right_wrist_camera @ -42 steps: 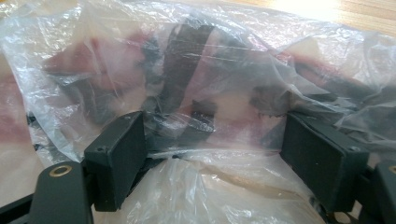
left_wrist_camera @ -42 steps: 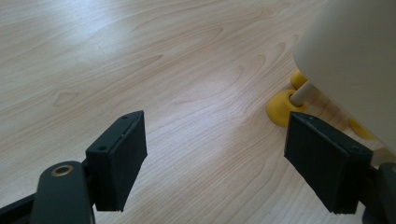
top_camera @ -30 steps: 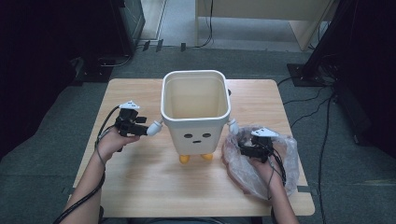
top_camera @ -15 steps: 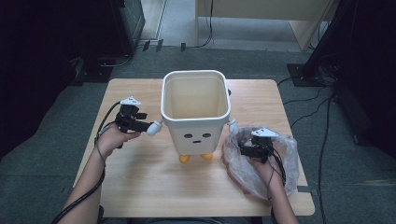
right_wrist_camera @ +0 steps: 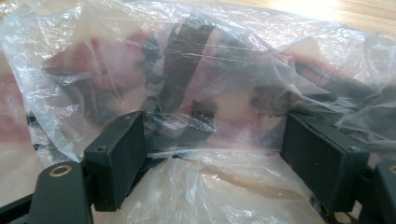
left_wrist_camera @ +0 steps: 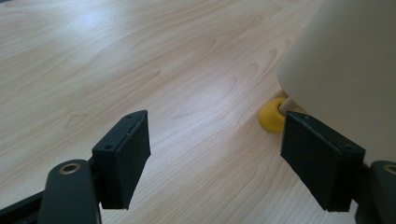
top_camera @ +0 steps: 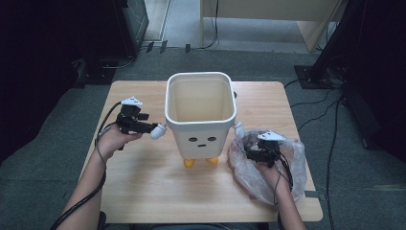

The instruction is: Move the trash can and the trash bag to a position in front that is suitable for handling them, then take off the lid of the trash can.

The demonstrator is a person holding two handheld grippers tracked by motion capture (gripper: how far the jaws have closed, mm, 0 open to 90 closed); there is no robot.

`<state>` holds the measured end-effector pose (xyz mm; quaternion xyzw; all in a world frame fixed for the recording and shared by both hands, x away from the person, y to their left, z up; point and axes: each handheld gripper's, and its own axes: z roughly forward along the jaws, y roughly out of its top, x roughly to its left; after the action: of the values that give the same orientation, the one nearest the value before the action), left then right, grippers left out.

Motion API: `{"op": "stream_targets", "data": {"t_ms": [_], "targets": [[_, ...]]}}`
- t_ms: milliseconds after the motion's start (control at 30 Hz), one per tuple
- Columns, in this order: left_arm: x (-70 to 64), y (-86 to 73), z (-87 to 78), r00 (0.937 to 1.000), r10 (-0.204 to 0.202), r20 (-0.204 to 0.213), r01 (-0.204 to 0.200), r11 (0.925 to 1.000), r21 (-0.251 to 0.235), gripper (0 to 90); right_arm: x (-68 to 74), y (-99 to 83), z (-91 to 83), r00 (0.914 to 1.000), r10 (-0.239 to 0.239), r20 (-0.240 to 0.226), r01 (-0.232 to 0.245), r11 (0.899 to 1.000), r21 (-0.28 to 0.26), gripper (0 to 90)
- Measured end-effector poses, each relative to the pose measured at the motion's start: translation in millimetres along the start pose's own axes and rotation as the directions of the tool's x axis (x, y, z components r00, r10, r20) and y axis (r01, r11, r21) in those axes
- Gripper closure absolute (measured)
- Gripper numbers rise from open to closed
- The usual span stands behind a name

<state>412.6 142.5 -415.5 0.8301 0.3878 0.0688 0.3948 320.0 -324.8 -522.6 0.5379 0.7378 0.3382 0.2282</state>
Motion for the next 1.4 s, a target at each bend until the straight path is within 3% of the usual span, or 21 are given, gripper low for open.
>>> {"op": "stream_targets", "data": {"t_ms": [200, 300, 467, 733, 967, 1200, 1367, 1400], "targets": [[-1.4, 11.7, -3.5, 0.9997, 0.021, -0.014, -0.021, 0.9998, 0.003, 24.1, 0.0, 0.0, 0.0, 1.0, 0.0, 0.0, 0.0, 1.0, 0.0, 21.2], [-2.7, 18.9, -6.2, 0.9997, 0.016, 0.02, -0.016, 0.9997, -0.02, 24.1, 0.1, 0.0, 0.0, 1.0, 0.001, 0.0, -0.001, 1.0, 0.0, 21.3], [-2.3, 25.2, -8.6, 0.9996, 0.026, 0.007, -0.025, 0.9992, -0.032, 24.1, 0.1, 0.0, 0.0, 1.0, 0.001, 0.0, -0.001, 1.0, 0.0, 21.2], [-3.8, 35.6, -10.4, 0.9977, 0.024, 0.063, -0.021, 0.9986, -0.048, 24.0, 0.2, 0.0, 0.0, 1.0, 0.001, -0.001, -0.001, 1.0, -0.001, 21.2], [-4.3, 46.6, -15.4, 0.9976, 0.043, 0.055, -0.04, 0.9983, -0.042, 24.0, 0.0, -0.1, 0.0, 1.0, -0.002, 0.0, 0.002, 1.0, -0.001, 21.1], [-5.8, 58.0, -21.4, 0.9967, 0.035, 0.073, -0.031, 0.9983, -0.049, 24.1, 0.1, -0.1, 0.0, 1.0, -0.001, 0.0, 0.001, 1.0, -0.001, 21.0], [-9.2, 67.0, -28.8, 0.9946, 0.098, 0.033, -0.097, 0.9944, -0.041, 24.1, 0.1, -0.1, 0.0, 1.0, -0.001, -0.001, 0.001, 1.0, -0.001, 21.0], [-8.4, 70.0, -31.3, 0.9956, 0.084, 0.042, -0.082, 0.9957, -0.043, 24.1, 0.1, -0.1, 0.0, 1.0, -0.002, 0.0, 0.002, 1.0, -0.001, 21.0]]}}
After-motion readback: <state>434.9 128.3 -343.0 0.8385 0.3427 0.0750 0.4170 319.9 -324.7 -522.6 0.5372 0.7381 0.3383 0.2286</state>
